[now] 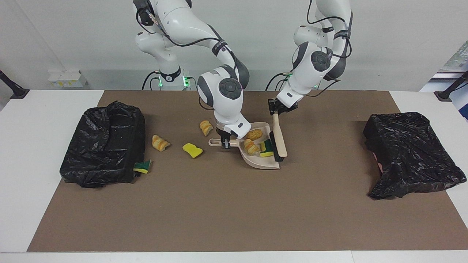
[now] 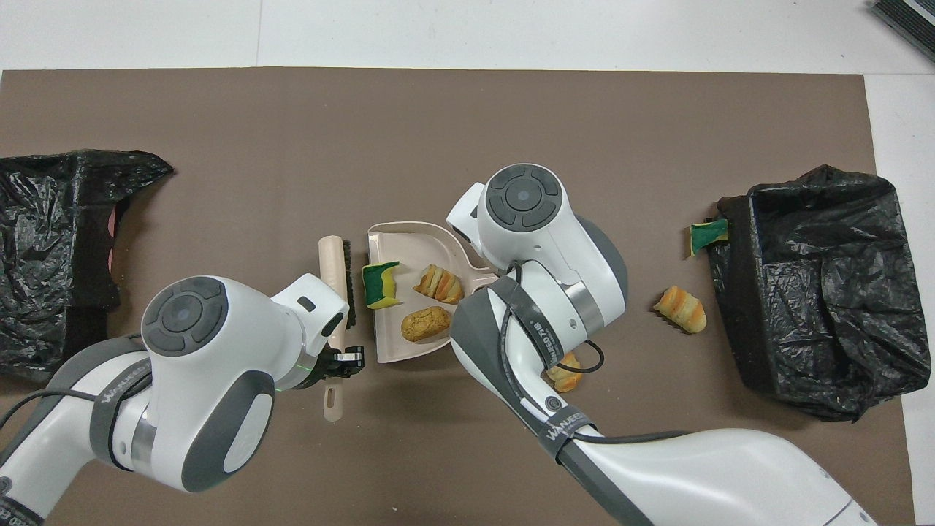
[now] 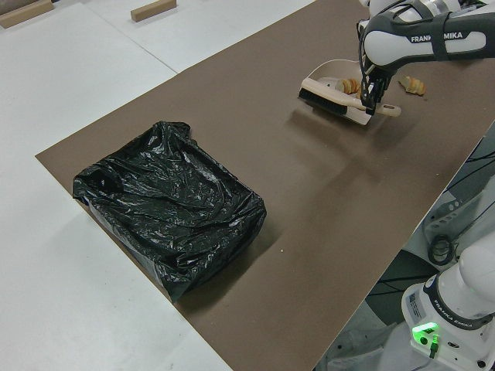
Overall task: Sweep and dump trash in bin
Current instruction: 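Sweep trash pieces into the dustpan with the left gripper's brush, then carry the dustpan with the right gripper to the nearer bin, then tip the dustpan into the bin while the left gripper withdraws, then bring the dustpan back and set it on the table center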
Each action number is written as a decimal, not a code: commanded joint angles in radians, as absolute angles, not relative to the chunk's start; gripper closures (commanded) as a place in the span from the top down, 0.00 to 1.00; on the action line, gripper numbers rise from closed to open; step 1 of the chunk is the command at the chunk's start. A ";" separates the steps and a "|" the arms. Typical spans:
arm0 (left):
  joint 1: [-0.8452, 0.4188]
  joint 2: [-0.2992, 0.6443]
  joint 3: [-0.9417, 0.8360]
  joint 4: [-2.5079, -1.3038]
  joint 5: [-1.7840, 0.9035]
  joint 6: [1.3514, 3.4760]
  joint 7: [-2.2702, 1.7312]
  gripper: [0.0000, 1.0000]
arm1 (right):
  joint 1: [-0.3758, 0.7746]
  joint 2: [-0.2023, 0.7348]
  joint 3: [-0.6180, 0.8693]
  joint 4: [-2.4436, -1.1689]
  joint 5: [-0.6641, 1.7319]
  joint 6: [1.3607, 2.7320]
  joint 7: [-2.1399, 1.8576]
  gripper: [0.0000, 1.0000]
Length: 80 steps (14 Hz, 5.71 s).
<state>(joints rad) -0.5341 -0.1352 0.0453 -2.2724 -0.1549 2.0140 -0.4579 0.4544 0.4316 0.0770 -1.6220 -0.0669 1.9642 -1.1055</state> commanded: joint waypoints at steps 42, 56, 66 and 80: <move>-0.404 -0.206 -0.055 -2.134 -0.051 1.890 -0.330 1.00 | -0.381 -0.132 0.078 -2.045 -0.756 2.036 -1.650 0.00; -0.029 -0.127 -0.051 -1.723 0.017 1.637 -0.003 1.00 | -0.285 -0.166 0.097 -1.944 -0.922 1.881 -1.534 0.00; -0.029 -0.043 -0.058 -1.523 0.015 1.494 -0.080 1.00 | -0.101 -0.039 0.164 -1.734 -0.493 1.674 -0.858 0.00; -0.029 -0.055 -0.061 -1.600 0.014 1.519 -0.026 1.00 | 0.339 0.590 0.178 -1.071 -0.203 1.661 0.384 0.00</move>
<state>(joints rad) -0.0240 -0.0412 -0.0631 -1.5692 0.0000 1.5130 -0.0379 0.2950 0.4729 0.1715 -1.2091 -0.2243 1.6686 0.2693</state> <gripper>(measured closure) 0.000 0.678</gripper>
